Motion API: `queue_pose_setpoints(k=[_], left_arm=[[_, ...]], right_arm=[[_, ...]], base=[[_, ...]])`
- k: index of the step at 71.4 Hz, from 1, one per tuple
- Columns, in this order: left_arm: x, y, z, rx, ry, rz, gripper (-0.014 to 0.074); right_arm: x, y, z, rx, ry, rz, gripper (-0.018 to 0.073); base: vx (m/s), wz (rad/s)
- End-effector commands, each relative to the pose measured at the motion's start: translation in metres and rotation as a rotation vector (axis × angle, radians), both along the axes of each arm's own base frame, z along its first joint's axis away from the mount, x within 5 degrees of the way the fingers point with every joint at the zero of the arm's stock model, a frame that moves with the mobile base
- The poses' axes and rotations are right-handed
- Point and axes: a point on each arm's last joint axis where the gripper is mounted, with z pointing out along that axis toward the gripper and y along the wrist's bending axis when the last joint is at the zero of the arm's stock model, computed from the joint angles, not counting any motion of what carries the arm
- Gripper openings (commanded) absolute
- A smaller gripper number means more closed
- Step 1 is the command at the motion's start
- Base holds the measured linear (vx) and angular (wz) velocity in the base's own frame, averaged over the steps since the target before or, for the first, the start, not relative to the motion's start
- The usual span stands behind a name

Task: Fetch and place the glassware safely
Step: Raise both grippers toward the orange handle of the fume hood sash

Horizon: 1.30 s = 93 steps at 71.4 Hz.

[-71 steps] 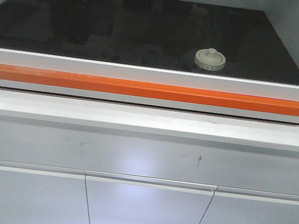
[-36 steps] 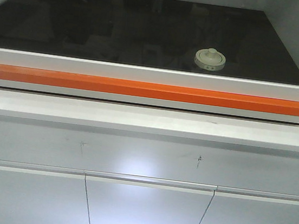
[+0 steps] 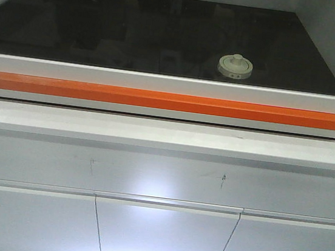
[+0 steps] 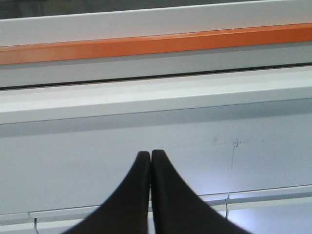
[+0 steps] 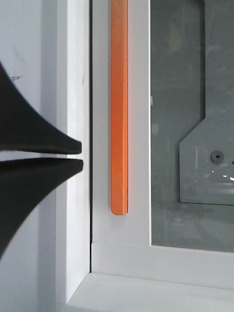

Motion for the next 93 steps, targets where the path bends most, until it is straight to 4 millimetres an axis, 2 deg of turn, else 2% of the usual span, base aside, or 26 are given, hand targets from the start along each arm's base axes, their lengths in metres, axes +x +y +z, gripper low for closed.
queue_pose_setpoints(k=[1, 20, 29, 35, 47, 53, 60, 70, 76, 84, 93], left_arm=[[0.001, -0.001, 0.0, -0.02, -0.073, -0.008, -0.0007], [0.001, -0.001, 0.011, -0.031, -0.199, -0.015, -0.0007], [0.0, -0.001, 0.023, -0.074, -0.299, -0.016, -0.0007], [-0.003, -0.001, 0.037, -0.119, -0.379, -0.014, -0.0007], [-0.016, 0.0, 0.091, -0.135, -0.55, -0.022, -0.0007], [-0.024, 0.0, 0.128, -0.137, -0.598, -0.027, -0.0007], [-0.024, 0.0, 0.171, -0.129, -0.593, -0.029, -0.0007], [-0.01, -0.001, 0.225, -0.125, -0.576, -0.031, -0.0007], [0.009, -0.002, 0.252, -0.106, -0.55, -0.028, -0.0007], [0.036, -0.003, 0.269, -0.094, -0.504, -0.025, -0.0007], [0.064, -0.004, 0.266, -0.091, -0.405, -0.023, -0.0007]], right_arm=[[-0.001, 0.0, 0.001, -0.013, -0.073, 0.005, -0.0001], [-0.001, 0.0, 0.002, -0.007, -0.08, 0.005, -0.0001], [-0.002, 0.001, 0.007, 0.0, -0.13, 0.008, -0.0001], [-0.004, 0.001, 0.017, -0.001, -0.183, 0.009, -0.0001], [-0.014, 0.001, 0.057, -0.026, -0.293, 0.007, -0.0001], [-0.018, 0.001, 0.084, -0.021, -0.315, 0.005, -0.0001], [-0.018, 0.001, 0.115, -0.018, -0.312, 0.002, -0.0001], [-0.008, 0.0, 0.163, -0.017, -0.311, 0.001, -0.0001], [0.006, 0.0, 0.187, -0.016, -0.299, 0.001, -0.0001], [0.033, 0.0, 0.206, -0.014, -0.254, 0.002, -0.0001], [0.064, 0.0, 0.215, -0.013, -0.197, 0.003, -0.0001]], base=[[0.0, 0.0], [0.0, 0.0], [0.0, 0.0], [0.0, 0.0], [0.0, 0.0], [0.0, 0.0], [0.0, 0.0], [0.0, 0.0], [0.0, 0.0], [0.0, 0.0], [0.0, 0.0]])
